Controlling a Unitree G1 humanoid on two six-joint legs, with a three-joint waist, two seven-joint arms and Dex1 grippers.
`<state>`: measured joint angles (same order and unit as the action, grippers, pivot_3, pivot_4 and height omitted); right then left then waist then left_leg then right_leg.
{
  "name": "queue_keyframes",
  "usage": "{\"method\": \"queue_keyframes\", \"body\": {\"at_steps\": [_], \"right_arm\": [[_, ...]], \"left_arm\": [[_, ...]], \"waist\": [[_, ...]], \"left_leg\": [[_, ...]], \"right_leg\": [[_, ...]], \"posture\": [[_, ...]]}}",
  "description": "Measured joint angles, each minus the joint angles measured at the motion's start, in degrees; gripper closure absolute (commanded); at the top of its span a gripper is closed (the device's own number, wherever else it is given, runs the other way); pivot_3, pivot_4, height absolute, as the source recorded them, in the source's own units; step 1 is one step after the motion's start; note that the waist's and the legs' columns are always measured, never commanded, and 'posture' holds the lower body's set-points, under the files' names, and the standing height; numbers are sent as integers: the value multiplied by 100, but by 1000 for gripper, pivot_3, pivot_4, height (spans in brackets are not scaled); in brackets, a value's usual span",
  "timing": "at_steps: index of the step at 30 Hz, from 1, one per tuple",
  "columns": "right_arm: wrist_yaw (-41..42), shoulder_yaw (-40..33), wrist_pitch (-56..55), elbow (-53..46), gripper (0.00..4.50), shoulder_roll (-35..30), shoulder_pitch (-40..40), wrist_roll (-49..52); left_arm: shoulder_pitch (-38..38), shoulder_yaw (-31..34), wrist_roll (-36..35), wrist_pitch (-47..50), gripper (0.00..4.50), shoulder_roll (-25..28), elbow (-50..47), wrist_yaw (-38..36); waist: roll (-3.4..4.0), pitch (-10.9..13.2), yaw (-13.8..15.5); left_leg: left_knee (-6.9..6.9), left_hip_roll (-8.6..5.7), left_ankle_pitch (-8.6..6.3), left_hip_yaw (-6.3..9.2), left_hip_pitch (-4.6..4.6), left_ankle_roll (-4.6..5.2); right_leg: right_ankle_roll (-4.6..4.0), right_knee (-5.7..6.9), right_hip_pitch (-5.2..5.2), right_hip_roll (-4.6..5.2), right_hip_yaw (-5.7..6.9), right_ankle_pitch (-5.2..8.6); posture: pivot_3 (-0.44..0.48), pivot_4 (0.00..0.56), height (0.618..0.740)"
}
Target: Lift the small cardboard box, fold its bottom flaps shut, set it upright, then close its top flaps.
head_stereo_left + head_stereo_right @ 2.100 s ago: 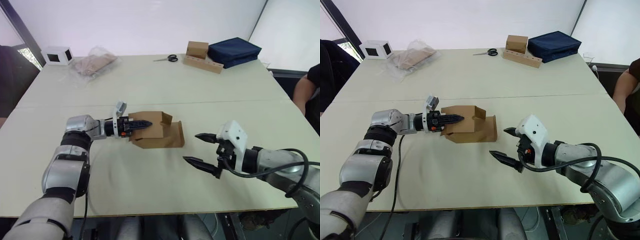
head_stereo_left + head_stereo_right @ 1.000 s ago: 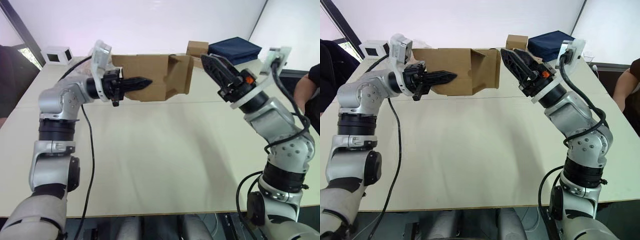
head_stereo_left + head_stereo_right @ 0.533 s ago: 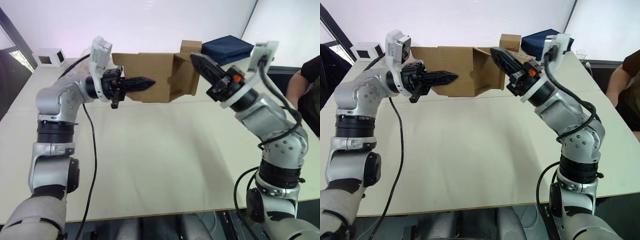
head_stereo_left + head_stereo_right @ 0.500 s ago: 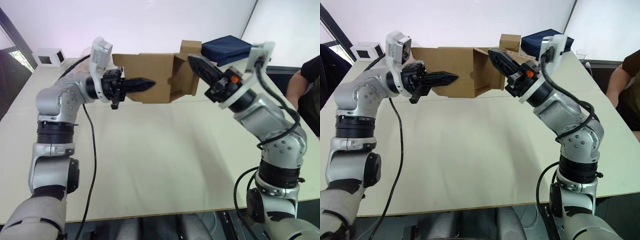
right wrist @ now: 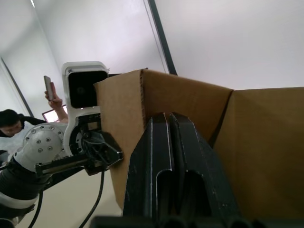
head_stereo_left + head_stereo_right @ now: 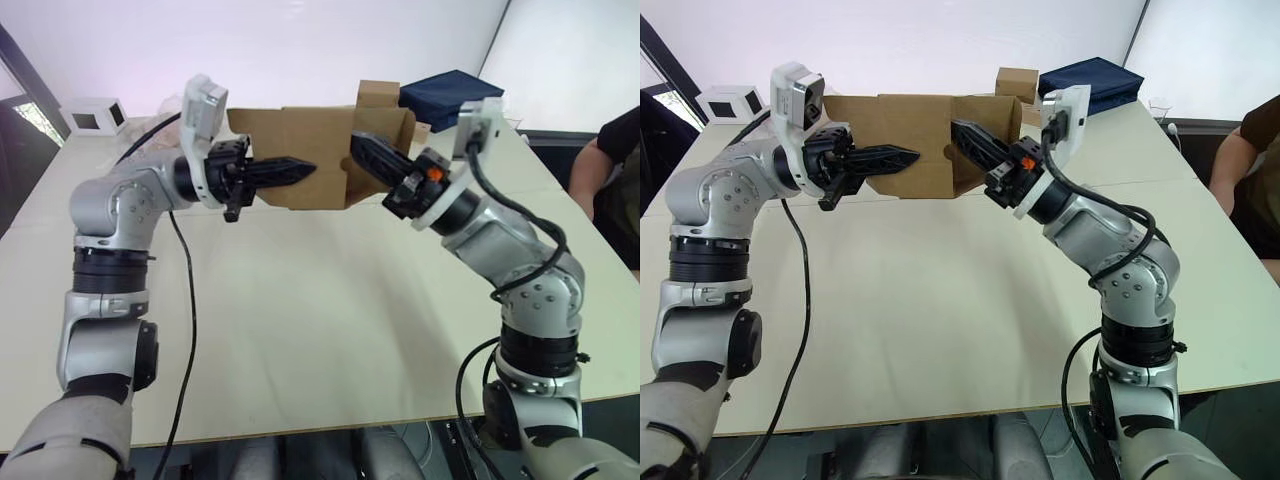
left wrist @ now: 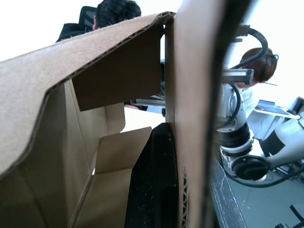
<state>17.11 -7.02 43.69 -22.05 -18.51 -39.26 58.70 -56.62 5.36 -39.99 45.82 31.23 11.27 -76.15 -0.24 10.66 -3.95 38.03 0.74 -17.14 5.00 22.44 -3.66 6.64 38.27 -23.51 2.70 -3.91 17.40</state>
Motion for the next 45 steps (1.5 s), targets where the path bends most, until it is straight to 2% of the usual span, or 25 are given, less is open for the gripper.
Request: {"method": "queue_keyframes", "body": {"at_steps": [8,15,28,31,35,39,45], "right_arm": [[25,89,-34,105,4438,170,0,-113],[98,25,24,93,4438,71,84,11],[138,-960,582,-394,4438,-1121,1251,1450],[128,-995,666,-521,4438,-1307,1606,1604],[168,-783,605,-585,4438,-1419,1892,1223],[170,-490,343,-510,4438,-1324,1773,657],[171,-345,139,-454,4438,-1106,1640,336]], "left_arm": [[27,9,-196,74,4500,-2,-98,153],[37,9,-204,90,4500,7,-112,255],[227,65,-242,92,4500,7,-76,466],[228,68,-250,91,4500,5,-63,482],[227,69,-266,89,4500,-25,-1,483],[206,60,-306,89,4500,-98,0,474],[200,61,-333,100,4500,-96,-6,468]], "waist": [[0,0,-2],[0,0,3],[-1,0,23],[-1,0,18],[0,0,15],[0,0,13],[-1,0,31]], "left_leg": [[0,0,0,0,0,1],[0,0,-1,0,0,1],[0,-1,-9,0,1,15],[0,-1,-9,-1,1,16],[0,-1,-9,-2,1,17],[0,0,-8,-1,1,15],[0,-1,-6,-1,1,11]], "right_leg": [[0,0,0,0,0,0],[0,-1,1,1,0,0],[0,-6,4,3,0,0],[1,-6,4,2,0,0],[1,-6,4,0,-1,0],[1,-6,3,-1,0,0],[1,-7,4,1,0,0]], "posture": [[0,150,740],[0,150,740],[0,150,740],[0,150,740],[0,150,740],[0,150,740],[0,150,740]]}}
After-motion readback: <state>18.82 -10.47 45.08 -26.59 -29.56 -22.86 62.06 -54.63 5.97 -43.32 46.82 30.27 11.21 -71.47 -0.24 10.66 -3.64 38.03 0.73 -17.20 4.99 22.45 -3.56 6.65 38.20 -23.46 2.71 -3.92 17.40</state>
